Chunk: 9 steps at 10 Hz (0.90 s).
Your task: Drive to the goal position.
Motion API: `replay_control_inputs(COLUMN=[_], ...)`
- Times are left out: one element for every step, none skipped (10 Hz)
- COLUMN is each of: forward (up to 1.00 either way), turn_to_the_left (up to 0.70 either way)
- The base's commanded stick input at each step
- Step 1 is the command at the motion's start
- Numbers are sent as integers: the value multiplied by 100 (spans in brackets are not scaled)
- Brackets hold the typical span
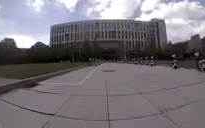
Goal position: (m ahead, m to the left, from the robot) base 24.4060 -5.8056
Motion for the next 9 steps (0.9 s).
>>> replay_control_inputs(forward=[70, 70, 70, 70, 70, 70, 70, 70, 70], turn_to_the_left=[0, 0, 0, 25, 24, 13, 9, 4, 0])
